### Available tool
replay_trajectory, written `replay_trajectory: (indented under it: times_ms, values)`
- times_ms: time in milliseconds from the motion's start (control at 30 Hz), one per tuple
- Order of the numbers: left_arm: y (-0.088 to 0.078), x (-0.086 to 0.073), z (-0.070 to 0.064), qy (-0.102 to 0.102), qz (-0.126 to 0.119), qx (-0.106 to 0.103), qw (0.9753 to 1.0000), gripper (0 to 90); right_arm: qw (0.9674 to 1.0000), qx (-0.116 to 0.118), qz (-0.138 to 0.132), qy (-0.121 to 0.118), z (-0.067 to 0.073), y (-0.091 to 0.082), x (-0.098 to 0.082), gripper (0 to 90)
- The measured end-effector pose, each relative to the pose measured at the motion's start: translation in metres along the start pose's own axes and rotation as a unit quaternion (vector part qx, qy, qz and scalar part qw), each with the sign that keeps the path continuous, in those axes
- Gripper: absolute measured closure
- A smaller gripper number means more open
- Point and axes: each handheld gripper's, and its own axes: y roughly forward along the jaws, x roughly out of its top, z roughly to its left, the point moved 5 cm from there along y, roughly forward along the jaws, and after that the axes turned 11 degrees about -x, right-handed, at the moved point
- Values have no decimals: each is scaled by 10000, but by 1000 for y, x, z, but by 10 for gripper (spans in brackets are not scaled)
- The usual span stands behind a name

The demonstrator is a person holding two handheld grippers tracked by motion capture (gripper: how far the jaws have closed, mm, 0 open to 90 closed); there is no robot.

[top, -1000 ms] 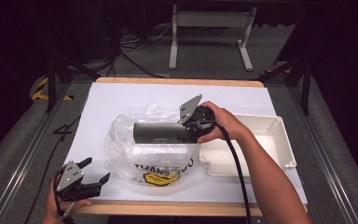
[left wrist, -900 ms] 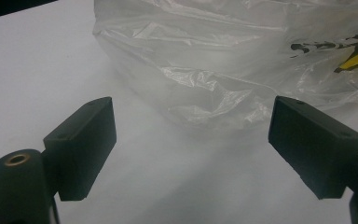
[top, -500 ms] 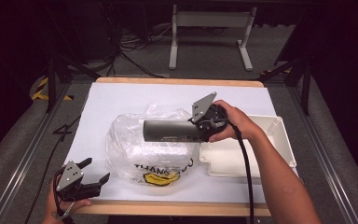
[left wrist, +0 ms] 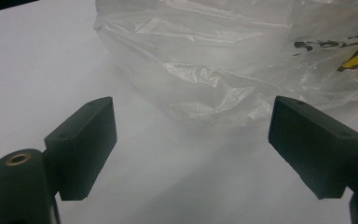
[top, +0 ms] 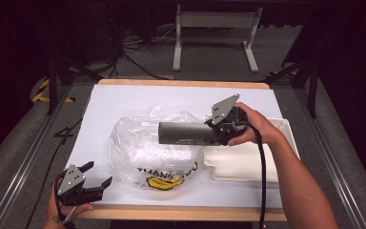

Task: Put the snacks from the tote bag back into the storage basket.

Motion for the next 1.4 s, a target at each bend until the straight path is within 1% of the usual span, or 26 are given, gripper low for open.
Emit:
replay_trajectory:
  times_ms: [100, 300, 367, 500, 600, 733, 767, 867, 933, 1067, 1100, 1233, 1400]
  values:
    - [-1, 1, 0, -11, -27, -3, 10000, 167, 10000, -45, 42, 54, -1, -6, -8, 429]
    - [-1, 1, 1, -11, -23, 15, 10000, 168, 9998, -131, 140, 77, -1, -17, -24, 430]
    - [0, 1, 1, -10, -23, 14, 10000, 168, 9997, -143, 149, 126, -1, -22, -31, 430]
    - [-1, 2, 1, -56, -85, -30, 9999, 167, 9993, -198, 190, 253, -1, -30, -41, 430]
    - [-1, 1, 2, -116, -103, -50, 9999, 167, 9991, -216, 260, 252, -1, -33, -45, 430]
    - [-3, 0, 4, -109, -118, -26, 9999, 168, 9991, -229, 228, 259, -1, -36, -49, 430]
    - [-3, 0, 4, -115, -119, -18, 9999, 168, 9992, -211, 234, 255, -1, -37, -50, 430]
    - [-3, 0, 5, -130, -115, -5, 9998, 168, 9989, -253, 294, 279, -2, -39, -54, 430]
    - [-3, 0, 6, -122, -101, 3, 9999, 167, 9989, -241, 297, 262, -2, -41, -57, 430]
    - [-3, 0, 5, -109, -89, 8, 9999, 168, 9988, -228, 297, 307, -1, -44, -62, 430]
    - [-3, 0, 5, -113, -90, 7, 9999, 168, 9990, -193, 253, 321, -2, -47, -67, 430]
    - [-3, 0, 5, -93, -86, 19, 9999, 168, 9989, -169, 269, 349, -2, -53, -77, 429]
    - [-3, -1, 6, -149, -109, 5, 9998, 168, 9985, -222, 271, 416, -3, -60, -90, 429]
